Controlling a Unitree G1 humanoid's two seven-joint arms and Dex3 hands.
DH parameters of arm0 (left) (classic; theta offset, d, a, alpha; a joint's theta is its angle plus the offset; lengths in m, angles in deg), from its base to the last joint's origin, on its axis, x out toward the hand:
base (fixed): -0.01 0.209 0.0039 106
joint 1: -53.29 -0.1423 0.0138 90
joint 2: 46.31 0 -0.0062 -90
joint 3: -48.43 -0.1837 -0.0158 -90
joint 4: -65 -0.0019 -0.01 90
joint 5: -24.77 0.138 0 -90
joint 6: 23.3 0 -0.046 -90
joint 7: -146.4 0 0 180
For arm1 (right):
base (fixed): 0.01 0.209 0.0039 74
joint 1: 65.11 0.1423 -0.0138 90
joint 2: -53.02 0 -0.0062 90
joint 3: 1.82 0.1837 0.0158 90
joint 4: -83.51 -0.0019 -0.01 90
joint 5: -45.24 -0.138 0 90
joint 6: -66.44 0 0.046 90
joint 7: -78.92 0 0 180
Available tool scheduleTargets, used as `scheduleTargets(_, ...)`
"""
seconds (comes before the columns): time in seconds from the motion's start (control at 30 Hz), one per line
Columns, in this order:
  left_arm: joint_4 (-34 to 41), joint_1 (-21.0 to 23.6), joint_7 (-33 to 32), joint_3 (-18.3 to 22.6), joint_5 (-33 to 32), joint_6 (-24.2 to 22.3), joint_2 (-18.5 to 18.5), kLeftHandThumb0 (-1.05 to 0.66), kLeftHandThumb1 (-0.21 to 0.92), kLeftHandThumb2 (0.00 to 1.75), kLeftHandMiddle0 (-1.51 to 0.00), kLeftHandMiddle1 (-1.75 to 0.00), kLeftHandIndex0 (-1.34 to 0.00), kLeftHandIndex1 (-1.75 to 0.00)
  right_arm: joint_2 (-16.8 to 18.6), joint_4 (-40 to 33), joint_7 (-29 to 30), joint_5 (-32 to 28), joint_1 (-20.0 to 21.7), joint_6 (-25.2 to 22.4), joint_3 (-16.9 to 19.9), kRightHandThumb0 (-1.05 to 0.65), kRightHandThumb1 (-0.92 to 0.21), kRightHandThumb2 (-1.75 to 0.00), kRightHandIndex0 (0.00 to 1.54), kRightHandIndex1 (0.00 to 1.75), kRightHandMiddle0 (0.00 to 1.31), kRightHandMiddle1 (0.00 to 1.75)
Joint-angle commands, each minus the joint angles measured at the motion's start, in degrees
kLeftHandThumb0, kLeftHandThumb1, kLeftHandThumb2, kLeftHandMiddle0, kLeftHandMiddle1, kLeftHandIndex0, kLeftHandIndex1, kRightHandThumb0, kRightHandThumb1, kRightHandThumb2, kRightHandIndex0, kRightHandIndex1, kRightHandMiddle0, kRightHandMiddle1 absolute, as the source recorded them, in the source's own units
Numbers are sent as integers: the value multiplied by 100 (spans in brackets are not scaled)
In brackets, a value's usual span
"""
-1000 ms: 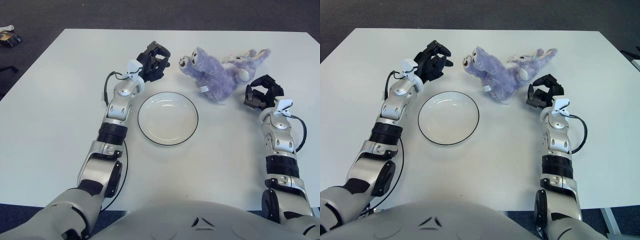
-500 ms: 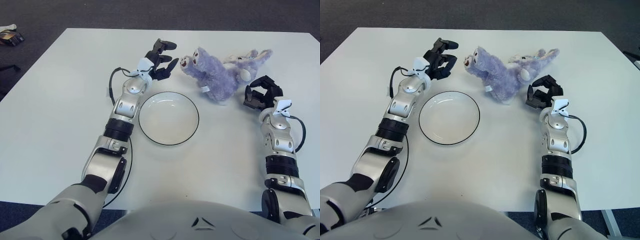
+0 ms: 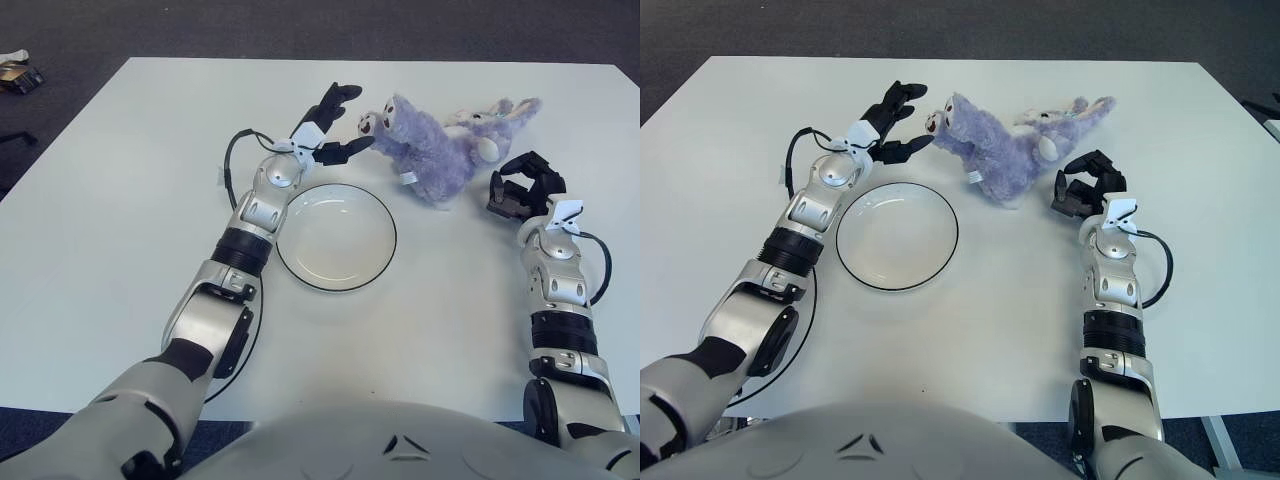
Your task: Put the doll into the plate.
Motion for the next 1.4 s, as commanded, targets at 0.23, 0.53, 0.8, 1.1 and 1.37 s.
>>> scheduleTargets(0.23,-604,294,-35,-185,314,665,-78,-102,83,23,0,-14,0,-40,30,44,27,-6,-24,16,9,-45,-40,-121,101,175,55,175)
scheduleTargets(0.53,-1256,543,-241,-312,606,1146,-24,-105,81,22,-3,-15,0,-46,52,76,49,1,-22,56,7,-45,-40,-121,100,175,54,175)
scheduleTargets(0.8,-1963,859,-397,-366,712,1516,80,-105,79,20,-6,-18,0,-53,76,99,39,-3,-46,152,-7,-46,-39,-123,101,175,56,175)
scheduleTargets(1.1,-2638,1103,-641,-251,636,1858,262,-98,73,26,-1,-33,0,-71,128,97,53,12,-67,192,-23,-46,-37,-124,102,175,57,175)
scheduleTargets(1.37,-3123,1285,-1041,-223,698,2175,396,-90,63,42,0,-37,0,-79,140,81,34,23,-98,237,-43,-47,-37,-125,102,175,57,175)
